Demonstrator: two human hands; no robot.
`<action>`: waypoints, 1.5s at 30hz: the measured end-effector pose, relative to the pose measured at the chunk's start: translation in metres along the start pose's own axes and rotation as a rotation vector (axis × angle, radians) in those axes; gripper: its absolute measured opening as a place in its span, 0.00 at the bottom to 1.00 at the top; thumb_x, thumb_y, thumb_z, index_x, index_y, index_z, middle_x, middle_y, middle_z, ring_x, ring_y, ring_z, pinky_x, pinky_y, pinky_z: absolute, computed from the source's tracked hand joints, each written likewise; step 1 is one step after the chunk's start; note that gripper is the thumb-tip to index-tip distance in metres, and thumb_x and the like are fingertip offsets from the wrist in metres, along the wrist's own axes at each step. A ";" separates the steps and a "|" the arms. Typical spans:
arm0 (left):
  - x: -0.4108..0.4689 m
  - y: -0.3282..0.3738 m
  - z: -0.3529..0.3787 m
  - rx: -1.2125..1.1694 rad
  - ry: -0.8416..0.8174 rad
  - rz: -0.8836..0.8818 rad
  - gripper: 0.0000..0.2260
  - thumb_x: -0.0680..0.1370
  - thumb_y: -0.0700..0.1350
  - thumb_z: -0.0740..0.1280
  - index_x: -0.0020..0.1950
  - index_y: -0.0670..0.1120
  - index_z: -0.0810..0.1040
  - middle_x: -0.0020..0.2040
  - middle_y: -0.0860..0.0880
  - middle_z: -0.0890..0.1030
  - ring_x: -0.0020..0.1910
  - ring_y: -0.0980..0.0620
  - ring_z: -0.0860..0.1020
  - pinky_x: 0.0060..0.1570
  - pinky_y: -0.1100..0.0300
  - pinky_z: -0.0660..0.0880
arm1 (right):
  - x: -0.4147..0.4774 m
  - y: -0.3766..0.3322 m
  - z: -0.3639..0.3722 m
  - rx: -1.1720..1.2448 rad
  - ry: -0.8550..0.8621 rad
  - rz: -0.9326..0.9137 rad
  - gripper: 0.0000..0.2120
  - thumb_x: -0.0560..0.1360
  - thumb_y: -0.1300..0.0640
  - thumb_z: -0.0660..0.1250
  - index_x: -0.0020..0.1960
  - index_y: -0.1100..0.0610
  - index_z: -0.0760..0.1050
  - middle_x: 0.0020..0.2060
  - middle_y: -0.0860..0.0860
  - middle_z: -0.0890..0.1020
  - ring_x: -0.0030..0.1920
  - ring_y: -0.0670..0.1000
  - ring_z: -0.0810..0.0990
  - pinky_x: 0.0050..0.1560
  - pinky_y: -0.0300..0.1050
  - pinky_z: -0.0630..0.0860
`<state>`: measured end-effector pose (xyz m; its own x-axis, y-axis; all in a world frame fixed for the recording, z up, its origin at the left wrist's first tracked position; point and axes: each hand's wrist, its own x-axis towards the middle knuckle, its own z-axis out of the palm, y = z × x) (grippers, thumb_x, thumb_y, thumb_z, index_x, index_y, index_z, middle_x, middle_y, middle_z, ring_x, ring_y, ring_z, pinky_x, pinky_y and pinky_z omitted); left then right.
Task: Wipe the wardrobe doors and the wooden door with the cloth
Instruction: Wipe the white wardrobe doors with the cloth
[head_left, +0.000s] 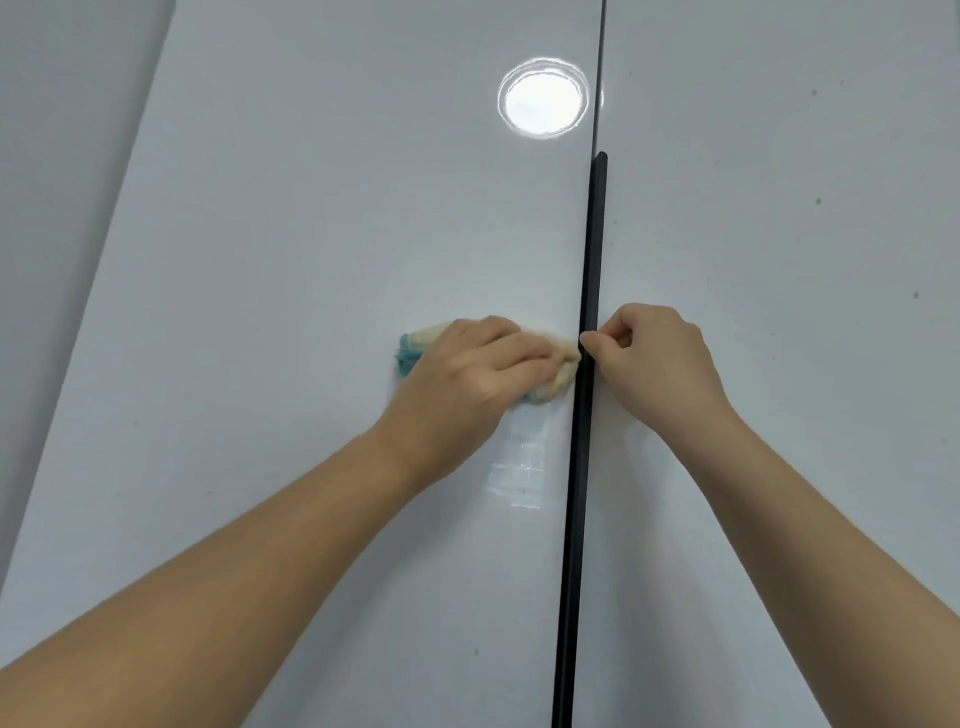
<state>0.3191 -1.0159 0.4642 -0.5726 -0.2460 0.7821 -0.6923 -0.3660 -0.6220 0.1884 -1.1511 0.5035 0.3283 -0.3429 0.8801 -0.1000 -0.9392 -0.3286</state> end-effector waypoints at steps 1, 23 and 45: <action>-0.009 0.006 -0.002 -0.014 -0.018 0.023 0.10 0.77 0.32 0.65 0.52 0.42 0.83 0.55 0.48 0.83 0.50 0.45 0.79 0.48 0.50 0.75 | 0.000 0.000 -0.001 -0.002 -0.003 0.001 0.08 0.77 0.52 0.64 0.40 0.51 0.74 0.36 0.46 0.79 0.40 0.51 0.78 0.38 0.45 0.73; -0.055 0.034 -0.017 -0.024 -0.194 0.249 0.11 0.79 0.33 0.62 0.52 0.45 0.82 0.55 0.46 0.82 0.48 0.44 0.79 0.46 0.52 0.73 | -0.004 -0.004 -0.002 0.010 0.001 0.012 0.08 0.77 0.54 0.63 0.43 0.55 0.76 0.38 0.50 0.81 0.42 0.55 0.79 0.39 0.47 0.75; 0.021 -0.002 0.009 0.020 -0.047 0.064 0.09 0.75 0.33 0.64 0.47 0.43 0.82 0.51 0.49 0.83 0.49 0.44 0.77 0.41 0.51 0.70 | 0.007 0.010 0.000 0.289 -0.068 0.001 0.11 0.77 0.53 0.66 0.43 0.60 0.80 0.34 0.49 0.80 0.34 0.47 0.74 0.36 0.41 0.71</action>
<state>0.3126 -1.0287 0.4821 -0.5938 -0.3116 0.7419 -0.6456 -0.3658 -0.6704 0.1896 -1.1632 0.5062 0.3918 -0.3325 0.8579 0.1682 -0.8908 -0.4221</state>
